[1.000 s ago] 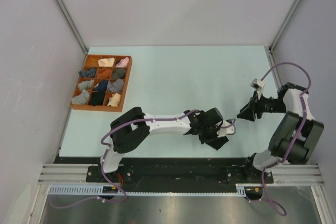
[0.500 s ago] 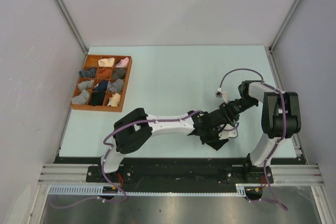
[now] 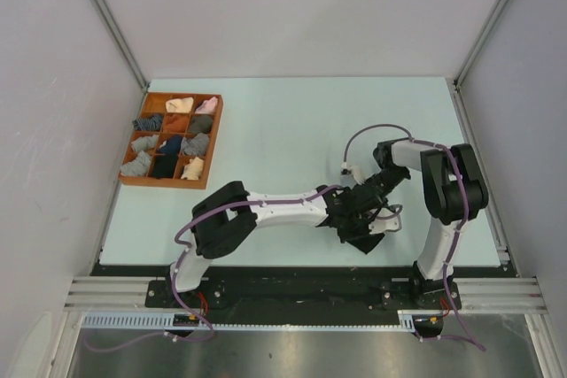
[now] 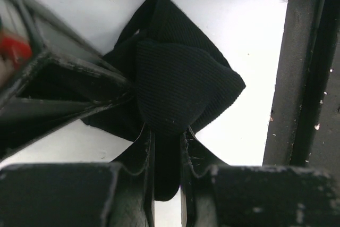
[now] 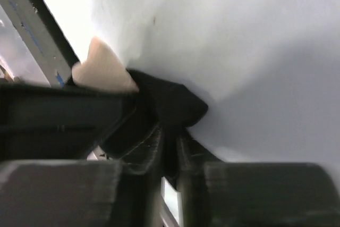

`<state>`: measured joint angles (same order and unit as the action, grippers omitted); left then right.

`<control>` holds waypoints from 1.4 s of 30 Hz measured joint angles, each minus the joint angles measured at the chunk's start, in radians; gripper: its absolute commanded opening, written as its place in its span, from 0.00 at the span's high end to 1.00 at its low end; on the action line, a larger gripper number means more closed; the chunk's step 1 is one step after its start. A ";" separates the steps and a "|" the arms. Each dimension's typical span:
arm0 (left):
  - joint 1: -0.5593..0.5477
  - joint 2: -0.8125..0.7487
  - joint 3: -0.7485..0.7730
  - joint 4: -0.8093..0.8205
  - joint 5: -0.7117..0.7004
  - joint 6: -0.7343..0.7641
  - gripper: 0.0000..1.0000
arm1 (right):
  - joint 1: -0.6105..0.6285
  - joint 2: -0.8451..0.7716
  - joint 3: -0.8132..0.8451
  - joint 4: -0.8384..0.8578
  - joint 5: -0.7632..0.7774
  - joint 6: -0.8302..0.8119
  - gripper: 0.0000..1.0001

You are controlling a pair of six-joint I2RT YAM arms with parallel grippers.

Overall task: Roll the underwear
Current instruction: Roll the underwear to the center of the board.

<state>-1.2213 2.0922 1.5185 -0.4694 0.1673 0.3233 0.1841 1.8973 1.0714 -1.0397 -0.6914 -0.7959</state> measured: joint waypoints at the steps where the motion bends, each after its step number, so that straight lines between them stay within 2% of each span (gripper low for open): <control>1: 0.005 0.000 0.000 0.000 0.009 0.000 0.89 | 0.016 0.011 0.009 0.003 0.005 0.006 0.94; 9: 0.119 0.030 0.017 0.007 0.234 -0.063 0.89 | 0.162 0.136 0.241 -0.099 0.053 0.018 0.96; 12: 0.167 0.051 0.027 0.011 0.327 -0.095 0.89 | 0.214 0.217 0.357 -0.168 0.081 0.015 0.88; 13: 0.183 0.058 0.029 0.013 0.357 -0.107 0.89 | 0.225 0.241 0.391 -0.189 0.090 0.016 0.77; 15: 0.208 0.071 0.032 0.018 0.412 -0.126 0.89 | 0.230 0.275 0.436 -0.208 0.095 0.022 0.68; 16: 0.216 0.079 0.037 0.018 0.436 -0.135 0.89 | 0.225 0.283 0.454 -0.200 0.079 0.029 0.61; 19: 0.236 0.098 0.048 0.022 0.489 -0.156 0.89 | 0.185 0.279 0.506 -0.137 0.038 0.050 0.54; 25: 0.271 0.131 0.060 0.030 0.588 -0.192 0.88 | -0.063 0.208 0.555 -0.005 0.029 0.077 0.50; 30: 0.289 0.160 0.087 0.011 0.647 -0.204 0.89 | -0.303 0.065 0.515 0.064 0.037 0.037 0.51; 33: 0.295 0.183 0.123 -0.026 0.668 -0.204 0.88 | -0.387 -0.134 0.364 0.094 0.014 -0.057 0.49; 35: 0.299 0.204 0.154 -0.058 0.682 -0.204 0.88 | -0.410 -0.276 0.276 0.064 -0.029 -0.171 0.43; 36: 0.301 0.215 0.172 -0.077 0.690 -0.204 0.87 | -0.417 -0.353 0.229 0.036 -0.060 -0.257 0.35; 39: 0.307 0.248 0.225 -0.134 0.714 -0.204 0.85 | -0.402 -0.596 0.078 -0.099 -0.152 -0.615 0.25; 42: 0.314 0.283 0.275 -0.187 0.737 -0.204 0.84 | -0.315 -0.793 -0.091 -0.192 -0.192 -0.845 0.23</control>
<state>-0.9077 2.3749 1.7931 -0.6563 0.9043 0.1196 -0.1307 1.1038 0.9802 -1.2312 -0.8833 -1.6413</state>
